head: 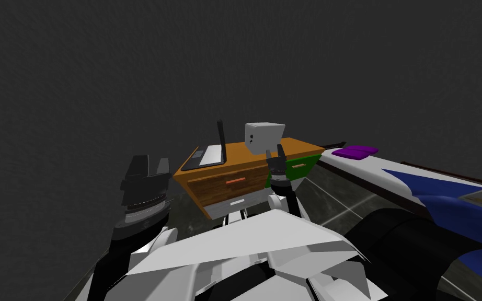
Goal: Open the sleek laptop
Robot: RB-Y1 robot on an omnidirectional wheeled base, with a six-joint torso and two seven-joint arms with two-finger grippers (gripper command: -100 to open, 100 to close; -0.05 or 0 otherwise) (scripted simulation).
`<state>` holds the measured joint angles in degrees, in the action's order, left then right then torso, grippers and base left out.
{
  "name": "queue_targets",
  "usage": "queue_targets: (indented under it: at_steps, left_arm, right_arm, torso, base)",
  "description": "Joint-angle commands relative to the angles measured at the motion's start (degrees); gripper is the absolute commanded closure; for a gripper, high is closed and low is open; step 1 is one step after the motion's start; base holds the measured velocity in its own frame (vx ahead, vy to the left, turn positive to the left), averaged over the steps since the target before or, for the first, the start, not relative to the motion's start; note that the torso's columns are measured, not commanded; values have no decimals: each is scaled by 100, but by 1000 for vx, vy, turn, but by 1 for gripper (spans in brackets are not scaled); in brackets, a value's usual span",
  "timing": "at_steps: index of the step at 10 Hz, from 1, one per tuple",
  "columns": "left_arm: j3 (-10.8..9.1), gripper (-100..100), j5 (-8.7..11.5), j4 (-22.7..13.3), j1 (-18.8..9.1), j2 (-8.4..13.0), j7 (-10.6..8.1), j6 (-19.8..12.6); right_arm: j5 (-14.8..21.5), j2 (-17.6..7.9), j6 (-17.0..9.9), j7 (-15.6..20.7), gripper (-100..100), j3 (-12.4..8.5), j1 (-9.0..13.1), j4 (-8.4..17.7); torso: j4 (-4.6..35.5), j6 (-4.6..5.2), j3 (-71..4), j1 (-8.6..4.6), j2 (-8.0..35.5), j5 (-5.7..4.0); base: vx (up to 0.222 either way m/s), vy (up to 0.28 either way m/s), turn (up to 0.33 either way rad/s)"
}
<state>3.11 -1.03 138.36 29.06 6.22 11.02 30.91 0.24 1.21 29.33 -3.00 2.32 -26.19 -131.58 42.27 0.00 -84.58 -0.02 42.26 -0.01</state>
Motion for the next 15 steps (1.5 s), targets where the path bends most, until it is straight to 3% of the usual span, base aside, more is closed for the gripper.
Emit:
queue_targets:
  at_steps: [1,6,8,15]
  left_arm:
    - [49,-100,-71,85,-160,258,183,-461]
    - [119,-100,-180,126,-422,425,456,-1203]
    - [172,-100,-263,138,-624,482,666,-1631]
    - [259,-100,-397,148,-952,515,1005,-2636]
  right_arm:
    - [0,0,0,0,0,0,0,0]
    - [0,0,0,0,0,0,0,0]
    - [0,0,0,0,0,0,0,0]
    - [0,0,0,0,0,0,0,0]
  torso:
    - [1,0,1,-1,2,0]
    - [1,0,0,1,1,0]
    - [1,0,1,3,3,1]
    - [1,0,1,3,2,1]
  base:
    - [8,-30,2]
    - [8,-26,2]
    - [9,-26,2]
    - [8,-23,2]
